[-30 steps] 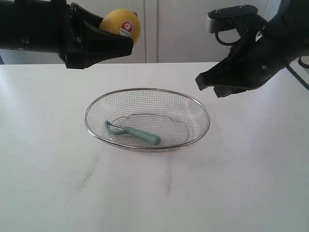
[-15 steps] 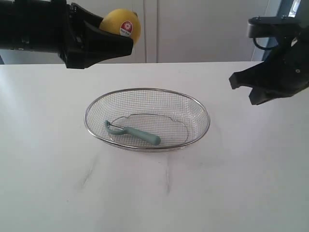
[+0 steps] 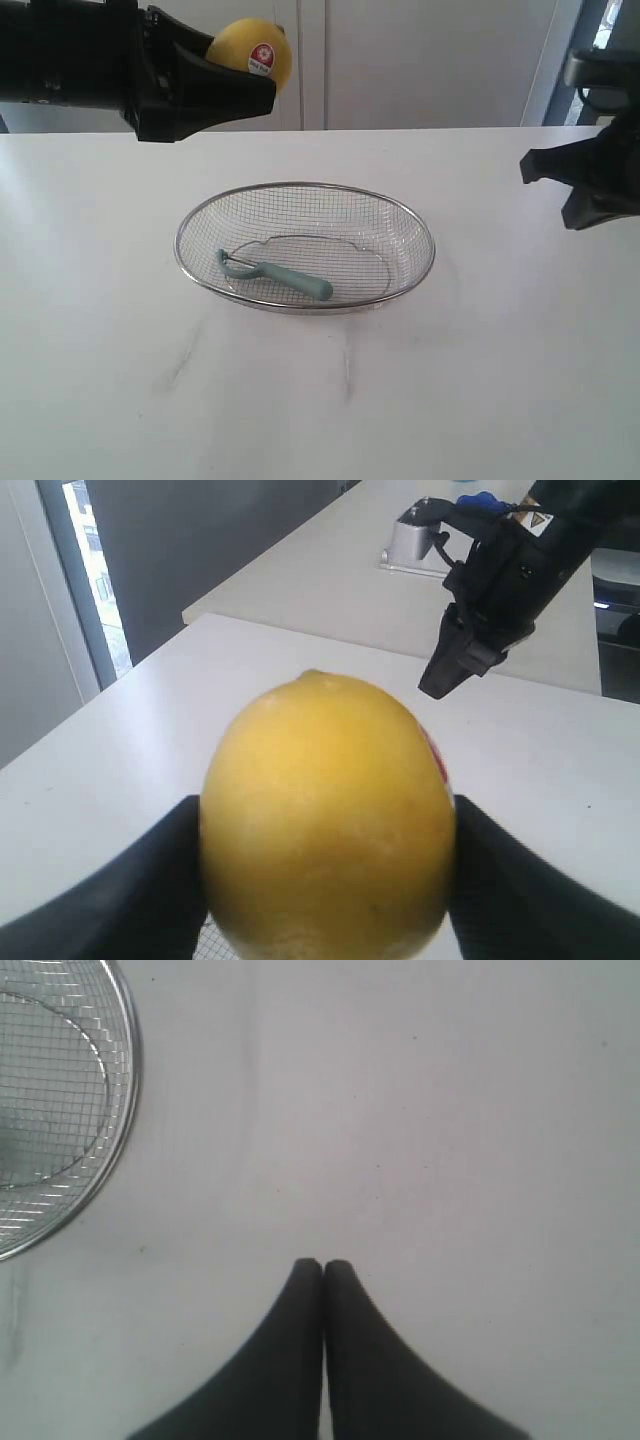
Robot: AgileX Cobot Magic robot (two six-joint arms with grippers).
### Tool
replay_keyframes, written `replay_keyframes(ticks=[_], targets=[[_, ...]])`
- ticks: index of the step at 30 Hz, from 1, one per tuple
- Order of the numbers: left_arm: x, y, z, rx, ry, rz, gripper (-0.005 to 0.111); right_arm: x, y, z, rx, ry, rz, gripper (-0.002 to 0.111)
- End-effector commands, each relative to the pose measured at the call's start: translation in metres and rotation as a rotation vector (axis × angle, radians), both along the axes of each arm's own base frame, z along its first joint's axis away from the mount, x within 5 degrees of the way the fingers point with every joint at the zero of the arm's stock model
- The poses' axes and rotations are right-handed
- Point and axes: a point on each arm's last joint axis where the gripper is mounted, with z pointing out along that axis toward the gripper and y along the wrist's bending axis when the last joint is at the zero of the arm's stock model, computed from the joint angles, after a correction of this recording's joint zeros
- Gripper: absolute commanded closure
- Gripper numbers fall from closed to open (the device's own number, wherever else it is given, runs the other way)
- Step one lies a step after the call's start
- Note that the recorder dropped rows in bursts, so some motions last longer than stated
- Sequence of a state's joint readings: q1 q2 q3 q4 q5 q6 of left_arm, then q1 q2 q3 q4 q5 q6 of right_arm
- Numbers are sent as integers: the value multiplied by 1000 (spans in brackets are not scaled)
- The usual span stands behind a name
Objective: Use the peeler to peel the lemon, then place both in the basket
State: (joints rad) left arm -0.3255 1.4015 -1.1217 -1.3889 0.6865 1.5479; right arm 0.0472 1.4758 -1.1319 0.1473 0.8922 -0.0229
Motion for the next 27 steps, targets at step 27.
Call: replay_keyframes(ticks=[27], targets=[[0,0,6,-42,8,5,107,-2,-9,1,-8,-3,-44,108]])
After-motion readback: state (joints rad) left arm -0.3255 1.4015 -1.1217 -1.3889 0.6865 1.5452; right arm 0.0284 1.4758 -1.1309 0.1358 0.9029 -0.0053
